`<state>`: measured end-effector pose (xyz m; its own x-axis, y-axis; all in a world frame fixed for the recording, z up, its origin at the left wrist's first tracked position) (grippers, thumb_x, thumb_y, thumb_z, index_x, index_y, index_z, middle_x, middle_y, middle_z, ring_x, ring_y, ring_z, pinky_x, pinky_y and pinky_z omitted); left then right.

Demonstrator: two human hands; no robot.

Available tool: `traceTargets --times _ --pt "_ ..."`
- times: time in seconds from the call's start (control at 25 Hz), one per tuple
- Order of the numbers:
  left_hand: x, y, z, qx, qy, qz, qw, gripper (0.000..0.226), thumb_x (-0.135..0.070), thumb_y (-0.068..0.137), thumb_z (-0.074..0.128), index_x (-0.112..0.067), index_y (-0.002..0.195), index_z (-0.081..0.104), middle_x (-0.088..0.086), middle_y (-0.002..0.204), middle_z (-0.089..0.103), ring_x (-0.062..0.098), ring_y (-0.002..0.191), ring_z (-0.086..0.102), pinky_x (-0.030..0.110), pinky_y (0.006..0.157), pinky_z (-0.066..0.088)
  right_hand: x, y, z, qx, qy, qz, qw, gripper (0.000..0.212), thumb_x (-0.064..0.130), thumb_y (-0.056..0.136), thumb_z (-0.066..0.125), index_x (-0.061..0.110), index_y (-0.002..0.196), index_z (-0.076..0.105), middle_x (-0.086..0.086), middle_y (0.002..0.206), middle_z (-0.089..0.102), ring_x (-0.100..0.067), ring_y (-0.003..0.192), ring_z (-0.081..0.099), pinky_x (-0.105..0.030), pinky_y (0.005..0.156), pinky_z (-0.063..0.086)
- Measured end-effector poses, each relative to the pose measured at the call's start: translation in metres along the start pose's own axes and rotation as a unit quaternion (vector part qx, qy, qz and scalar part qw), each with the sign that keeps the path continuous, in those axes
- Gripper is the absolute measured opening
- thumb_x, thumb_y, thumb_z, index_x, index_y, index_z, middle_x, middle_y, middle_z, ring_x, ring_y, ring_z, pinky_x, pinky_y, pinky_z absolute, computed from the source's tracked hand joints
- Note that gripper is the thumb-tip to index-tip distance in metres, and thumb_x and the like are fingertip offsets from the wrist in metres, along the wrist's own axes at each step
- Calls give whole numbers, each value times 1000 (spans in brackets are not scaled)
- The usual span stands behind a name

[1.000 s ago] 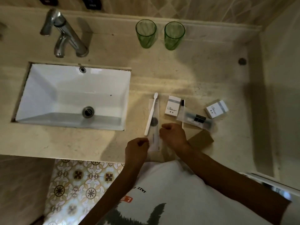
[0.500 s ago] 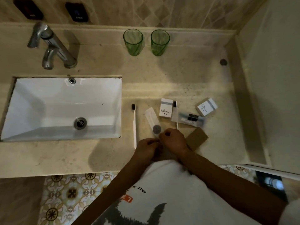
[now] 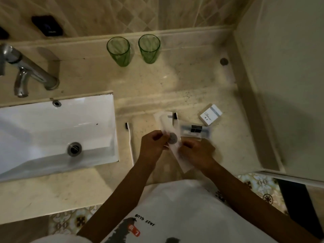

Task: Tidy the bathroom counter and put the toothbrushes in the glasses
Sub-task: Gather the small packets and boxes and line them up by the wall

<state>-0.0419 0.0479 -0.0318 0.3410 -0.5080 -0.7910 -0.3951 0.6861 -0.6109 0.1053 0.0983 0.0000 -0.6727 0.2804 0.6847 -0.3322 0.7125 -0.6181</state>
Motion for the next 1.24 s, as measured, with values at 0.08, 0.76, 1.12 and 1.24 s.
traceTargets --times 0.08,0.76,1.12,1.24 --pt "-13 15 12 -7 -1 3 1000 8 -11 88 72 -4 92 75 16 85 75 36 82 73 44 72 62 -3 13 -14 -14 6 0 1000 13 24 97 57 25 106 67 14 87 65 6 71 60 -5 54 43" --pt "-137 228 193 12 170 18 985 10 -12 81 79 -9 89 74 8 80 74 23 72 73 31 61 62 23 205 -180 -197 108 -12 974 14 28 89 69 29 103 67 18 91 68 3 83 65 -10 63 50" --pt "-139 262 201 -58 574 224 785 37 -46 92 59 -23 121 60 -1 117 59 20 106 52 32 90 45 6 244 -180 -275 -129 -7 953 27 38 93 61 25 115 65 3 122 60 -13 111 58 -25 96 46" --pt "-127 261 184 9 619 388 683 40 -38 96 49 -17 130 56 10 135 55 32 128 43 46 106 38 5 236 -171 -276 -168 -31 946 28 34 91 61 23 117 66 1 124 54 -16 114 49 -28 98 45"
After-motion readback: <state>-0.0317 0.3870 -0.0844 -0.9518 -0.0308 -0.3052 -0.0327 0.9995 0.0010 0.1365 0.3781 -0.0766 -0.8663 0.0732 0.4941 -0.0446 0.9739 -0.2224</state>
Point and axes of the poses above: each hand's wrist, its own y-axis towards the middle knuckle, its own z-axis out of the palm, x = y × z, the point moved 1 cm from there along y, towards the middle knuckle
